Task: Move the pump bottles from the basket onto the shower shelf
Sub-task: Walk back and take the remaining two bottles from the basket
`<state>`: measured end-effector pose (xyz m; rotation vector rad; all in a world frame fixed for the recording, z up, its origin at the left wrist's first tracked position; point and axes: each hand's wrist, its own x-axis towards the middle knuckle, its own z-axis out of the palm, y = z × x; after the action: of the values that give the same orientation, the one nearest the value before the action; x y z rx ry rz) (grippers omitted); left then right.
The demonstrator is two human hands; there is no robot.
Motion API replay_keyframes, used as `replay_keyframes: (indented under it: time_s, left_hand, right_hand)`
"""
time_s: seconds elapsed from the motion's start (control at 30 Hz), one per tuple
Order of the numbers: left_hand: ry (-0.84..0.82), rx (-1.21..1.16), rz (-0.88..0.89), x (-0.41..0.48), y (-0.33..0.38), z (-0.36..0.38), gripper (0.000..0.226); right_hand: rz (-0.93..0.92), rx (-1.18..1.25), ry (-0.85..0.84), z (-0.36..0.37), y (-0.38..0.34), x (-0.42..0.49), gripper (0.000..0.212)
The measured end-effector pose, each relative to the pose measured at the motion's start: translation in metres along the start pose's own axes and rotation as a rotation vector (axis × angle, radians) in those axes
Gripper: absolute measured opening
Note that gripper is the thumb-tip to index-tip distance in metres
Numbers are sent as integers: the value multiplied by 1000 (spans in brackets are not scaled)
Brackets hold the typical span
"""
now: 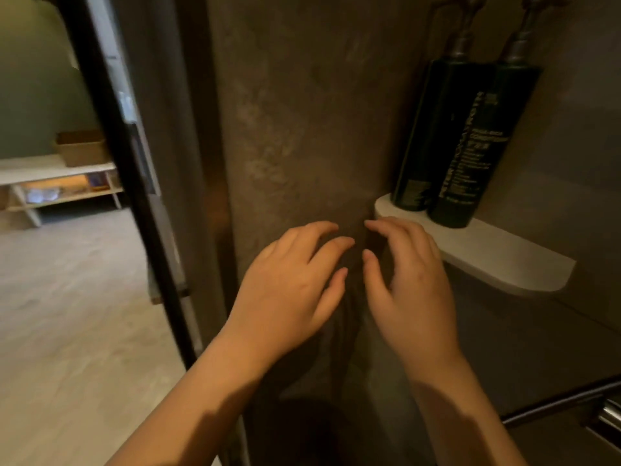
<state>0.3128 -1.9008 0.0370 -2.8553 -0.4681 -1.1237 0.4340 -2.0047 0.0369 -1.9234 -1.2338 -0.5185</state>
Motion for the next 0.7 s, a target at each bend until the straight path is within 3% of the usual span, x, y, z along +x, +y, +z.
replay_keyframes:
  time_s: [0.23,0.47,0.7]
  left_hand:
    - [61,73,-57,-49,-28,-49,32]
    - [28,156,-230,-123,-73,-101,33]
    - [15,283,-488,-230,-133,-182,34]
  right_hand:
    - [-75,72,-72,18,-59,-17,35]
    - [-169,259,-100,41,-132,-51,32]
    - [-166,391,-338,98,-232,-99,36]
